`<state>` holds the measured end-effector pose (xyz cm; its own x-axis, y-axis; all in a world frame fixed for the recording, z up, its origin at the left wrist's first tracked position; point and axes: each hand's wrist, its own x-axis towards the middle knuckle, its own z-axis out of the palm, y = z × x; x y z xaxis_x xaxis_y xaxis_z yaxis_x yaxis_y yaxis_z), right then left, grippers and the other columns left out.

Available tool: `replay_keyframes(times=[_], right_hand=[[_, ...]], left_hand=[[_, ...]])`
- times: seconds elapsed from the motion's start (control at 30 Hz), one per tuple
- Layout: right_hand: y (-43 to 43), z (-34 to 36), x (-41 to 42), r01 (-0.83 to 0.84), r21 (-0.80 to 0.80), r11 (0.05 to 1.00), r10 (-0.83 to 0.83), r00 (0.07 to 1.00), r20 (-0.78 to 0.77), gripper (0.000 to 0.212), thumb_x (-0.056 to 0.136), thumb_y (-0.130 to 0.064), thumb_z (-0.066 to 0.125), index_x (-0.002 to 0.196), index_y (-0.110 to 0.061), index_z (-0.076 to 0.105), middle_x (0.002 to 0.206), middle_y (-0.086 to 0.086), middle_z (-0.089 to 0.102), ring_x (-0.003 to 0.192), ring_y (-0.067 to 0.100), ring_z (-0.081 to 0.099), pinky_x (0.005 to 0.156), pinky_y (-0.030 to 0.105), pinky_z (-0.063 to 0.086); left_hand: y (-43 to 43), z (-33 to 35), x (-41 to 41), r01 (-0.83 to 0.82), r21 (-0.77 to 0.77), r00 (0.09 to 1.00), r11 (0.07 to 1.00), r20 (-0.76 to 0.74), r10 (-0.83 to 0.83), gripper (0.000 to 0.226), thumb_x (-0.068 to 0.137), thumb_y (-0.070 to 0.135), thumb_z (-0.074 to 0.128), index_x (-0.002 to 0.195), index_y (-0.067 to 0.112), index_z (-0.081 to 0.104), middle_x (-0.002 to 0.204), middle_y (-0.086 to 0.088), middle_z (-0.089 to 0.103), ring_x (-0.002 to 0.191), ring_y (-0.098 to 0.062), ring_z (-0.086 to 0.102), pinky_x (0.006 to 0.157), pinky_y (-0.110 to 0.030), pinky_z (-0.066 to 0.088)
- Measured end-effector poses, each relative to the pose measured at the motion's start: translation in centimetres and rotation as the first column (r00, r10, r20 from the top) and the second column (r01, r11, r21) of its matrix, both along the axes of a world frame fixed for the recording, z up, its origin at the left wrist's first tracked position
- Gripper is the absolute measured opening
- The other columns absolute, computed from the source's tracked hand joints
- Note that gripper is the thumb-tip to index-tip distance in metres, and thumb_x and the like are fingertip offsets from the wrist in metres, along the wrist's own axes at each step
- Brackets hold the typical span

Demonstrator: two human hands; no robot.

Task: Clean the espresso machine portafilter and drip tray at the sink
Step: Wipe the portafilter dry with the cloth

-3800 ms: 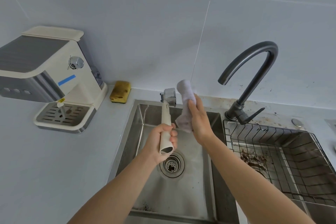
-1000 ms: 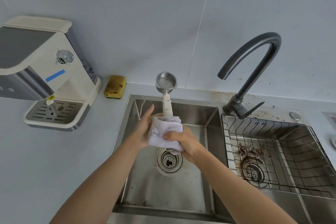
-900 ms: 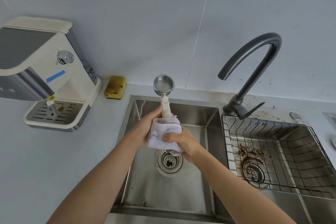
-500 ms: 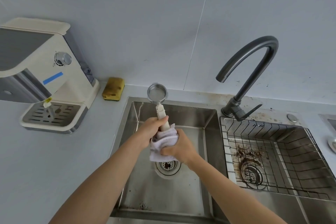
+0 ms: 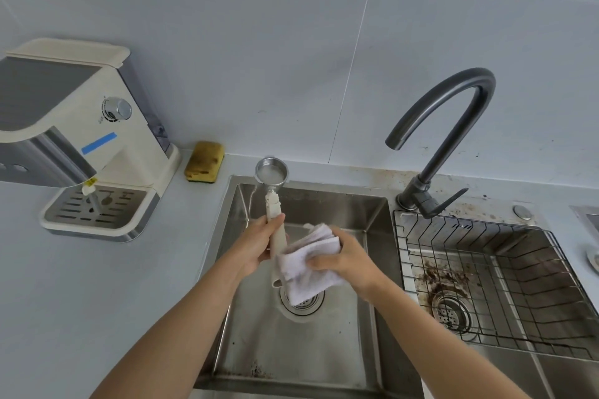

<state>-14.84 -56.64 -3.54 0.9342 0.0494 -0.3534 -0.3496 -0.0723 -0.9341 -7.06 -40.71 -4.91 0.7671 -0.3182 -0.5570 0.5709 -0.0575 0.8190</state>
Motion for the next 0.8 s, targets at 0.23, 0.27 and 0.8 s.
replay_keyframes(times=[0.23,0.27,0.8], right_hand=[[-2.4,4.2,3.4,0.197,0.176,0.965,-0.225,0.961,0.160,0.039,0.059,-0.019,0.070,0.096,-0.022,0.061,0.092,0.004,0.068,0.085,0.020,0.067,0.066,0.031,0.054],[-2.7,4.7,3.8,0.214,0.186,0.959,-0.247,0.952,0.182,0.031,0.063,-0.016,0.066,0.092,-0.023,0.061,0.087,0.000,0.068,0.081,0.016,0.067,0.060,0.027,0.053],[-2.9,3.6,6.2,0.065,-0.694,0.717,0.187,0.941,0.281,0.064,0.083,-0.024,0.064,0.138,-0.026,0.032,0.135,0.008,0.028,0.117,0.030,0.043,0.100,0.040,0.041]], left_hand=[[0.5,-0.6,-2.2,0.137,0.033,0.989,0.990,-0.061,-0.135,0.019,0.093,0.030,0.051,0.098,0.012,0.053,0.069,-0.004,0.052,0.056,-0.014,0.051,0.054,-0.027,0.053],[0.4,-0.6,-2.6,0.148,0.021,0.987,0.989,-0.065,-0.146,0.020,0.093,0.030,0.052,0.096,0.011,0.052,0.066,-0.003,0.052,0.053,-0.013,0.050,0.053,-0.027,0.051],[-0.1,-0.1,-3.9,0.163,-0.018,0.985,0.986,-0.061,-0.164,0.024,0.094,0.034,0.048,0.090,0.011,0.048,0.061,0.000,0.049,0.047,-0.010,0.046,0.046,-0.021,0.043]])
